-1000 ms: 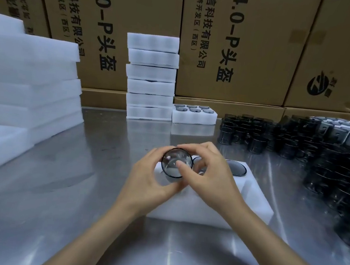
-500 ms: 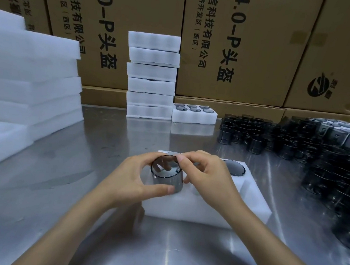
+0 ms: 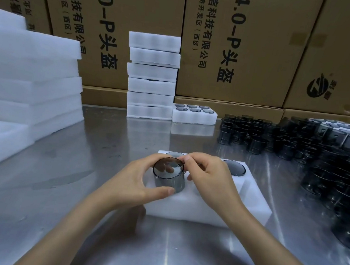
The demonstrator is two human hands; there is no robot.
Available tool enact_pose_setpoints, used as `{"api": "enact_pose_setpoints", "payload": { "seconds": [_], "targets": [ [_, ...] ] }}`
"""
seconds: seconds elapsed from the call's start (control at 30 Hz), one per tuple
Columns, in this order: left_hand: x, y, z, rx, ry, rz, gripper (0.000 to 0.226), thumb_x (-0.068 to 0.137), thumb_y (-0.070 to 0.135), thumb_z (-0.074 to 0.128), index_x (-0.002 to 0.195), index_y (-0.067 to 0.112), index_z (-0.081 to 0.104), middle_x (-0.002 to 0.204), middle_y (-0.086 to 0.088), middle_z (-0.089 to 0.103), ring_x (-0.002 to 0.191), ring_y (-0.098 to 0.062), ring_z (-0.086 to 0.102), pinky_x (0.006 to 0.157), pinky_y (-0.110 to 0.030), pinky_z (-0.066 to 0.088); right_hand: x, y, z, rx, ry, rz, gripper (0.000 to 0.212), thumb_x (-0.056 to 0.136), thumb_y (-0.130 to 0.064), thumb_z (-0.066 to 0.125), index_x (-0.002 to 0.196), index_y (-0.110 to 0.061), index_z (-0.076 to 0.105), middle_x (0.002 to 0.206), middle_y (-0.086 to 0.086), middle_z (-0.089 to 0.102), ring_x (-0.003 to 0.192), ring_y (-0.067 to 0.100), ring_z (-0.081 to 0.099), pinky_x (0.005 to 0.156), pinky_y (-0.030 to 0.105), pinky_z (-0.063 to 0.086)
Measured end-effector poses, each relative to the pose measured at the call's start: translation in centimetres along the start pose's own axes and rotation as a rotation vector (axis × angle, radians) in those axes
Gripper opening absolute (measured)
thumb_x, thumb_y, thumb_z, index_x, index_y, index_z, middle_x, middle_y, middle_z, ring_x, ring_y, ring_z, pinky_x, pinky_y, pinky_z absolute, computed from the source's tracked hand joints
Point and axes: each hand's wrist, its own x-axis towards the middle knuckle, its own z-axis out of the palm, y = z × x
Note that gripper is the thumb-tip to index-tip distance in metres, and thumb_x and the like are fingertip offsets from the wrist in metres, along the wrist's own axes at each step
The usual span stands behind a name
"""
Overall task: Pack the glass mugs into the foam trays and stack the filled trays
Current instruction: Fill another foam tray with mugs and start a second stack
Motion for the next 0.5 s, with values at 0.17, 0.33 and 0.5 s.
{"api": "enact_pose_setpoints", "payload": {
  "seconds": [0.17, 0.33, 0.5],
  "targets": [
    [-0.2, 0.2, 0.0, 0.065, 0.036, -0.004, 0.063, 0.068, 0.041, 0.074, 0.124, 0.044, 0.047, 0.119, 0.025, 0.058, 0.115, 0.007, 0.051, 0.101, -0.018, 0.038, 0.0, 0.1, -0.1, 0.044, 0.141, -0.031, 0.024, 0.096, -0.026, 0.047, 0.095, -0.031, 0.070, 0.081, -0.013, 0.067, 0.079, 0.002, 0.059, 0.075, 0.029, 0.048],
    [-1.3, 0.7, 0.1, 0.193, 0.112, 0.069, 0.080, 0.071, 0.061, 0.061, 0.142, 0.042, 0.028, 0.144, 0.026, 0.035, 0.132, 0.011, 0.029, 0.109, -0.013, 0.023, -0.7, 0.4, -0.8, -0.097, 0.054, -0.201, 0.046, 0.091, -0.031, 0.034, 0.134, -0.031, 0.051, 0.131, -0.023, 0.051, 0.125, -0.008, 0.040, 0.101, 0.013, 0.030],
    [-2.2, 1.2, 0.9, 0.364, 0.133, 0.239, 0.075, 0.081, 0.054, 0.052, 0.146, 0.025, 0.030, 0.151, 0.019, 0.027, 0.140, 0.003, 0.022, 0.117, -0.024, 0.015, -1.4, 0.8, -0.5, -0.427, -0.212, -0.253, 0.055, 0.092, -0.036, 0.023, 0.148, -0.034, 0.026, 0.150, -0.029, 0.019, 0.137, -0.015, 0.008, 0.109, 0.007, 0.009]
  ]
}}
